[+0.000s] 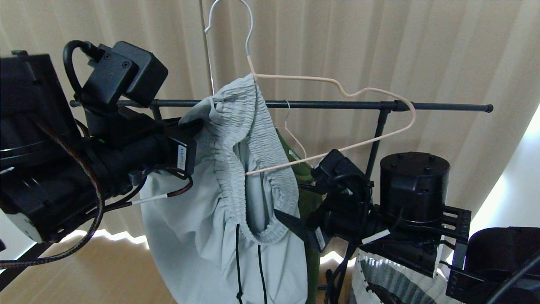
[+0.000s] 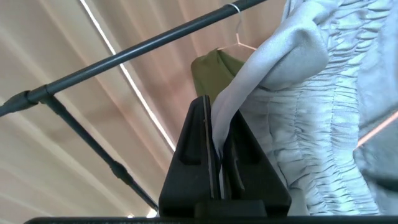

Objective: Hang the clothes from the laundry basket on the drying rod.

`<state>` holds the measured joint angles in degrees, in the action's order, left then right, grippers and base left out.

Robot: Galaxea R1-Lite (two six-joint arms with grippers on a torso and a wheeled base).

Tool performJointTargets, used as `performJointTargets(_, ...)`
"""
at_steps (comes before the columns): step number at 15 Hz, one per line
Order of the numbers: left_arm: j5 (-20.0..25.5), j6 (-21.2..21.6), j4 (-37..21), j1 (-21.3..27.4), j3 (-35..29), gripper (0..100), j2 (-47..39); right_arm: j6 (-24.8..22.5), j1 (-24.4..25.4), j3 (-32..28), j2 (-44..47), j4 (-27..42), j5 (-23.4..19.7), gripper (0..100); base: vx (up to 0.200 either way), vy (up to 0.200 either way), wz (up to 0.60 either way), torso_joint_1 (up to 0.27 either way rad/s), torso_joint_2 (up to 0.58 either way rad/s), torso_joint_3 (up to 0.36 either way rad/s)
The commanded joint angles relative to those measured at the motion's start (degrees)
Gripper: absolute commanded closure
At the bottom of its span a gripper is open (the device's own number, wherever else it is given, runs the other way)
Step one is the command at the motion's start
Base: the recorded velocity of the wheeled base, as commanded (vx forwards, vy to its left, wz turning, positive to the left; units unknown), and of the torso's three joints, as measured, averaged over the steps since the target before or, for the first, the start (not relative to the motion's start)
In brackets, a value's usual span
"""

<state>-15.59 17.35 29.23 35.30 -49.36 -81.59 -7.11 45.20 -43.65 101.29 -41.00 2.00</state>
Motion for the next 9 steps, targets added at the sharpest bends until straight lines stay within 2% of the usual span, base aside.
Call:
performJointTargets(1,-0.05,0.06,0.03,-0.32,0.05,100,0.03,-0.01,-0.03,0.68,0.31,-0.22,0.55,100,0.0,0.0,0.0,0.0,0.0,0.0)
performJointTargets(5,-0.14,0.85,-0.05,-3.14,0.84,100,0.2,-0.19,-3.02,2.35,-1.8,-0.05,3.19,100,0.0,0.0,0.0,0.0,0.0,0.0)
performJointTargets(8,-0.49,3.83,0.03,-6.39,3.13,100,0.73,-0.28,-7.76,3.4,-3.38,0.13,3.27,100,0.0,0.0,0.0,0.0,0.0,0.0)
performJointTargets(9,-0.49,4.63,0.03,-7.18,4.62,100,1.44,-0.19,-10.93,3.22,-3.91,-0.05,3.27,100,0.0,0.0,0.0,0.0,0.0,0.0)
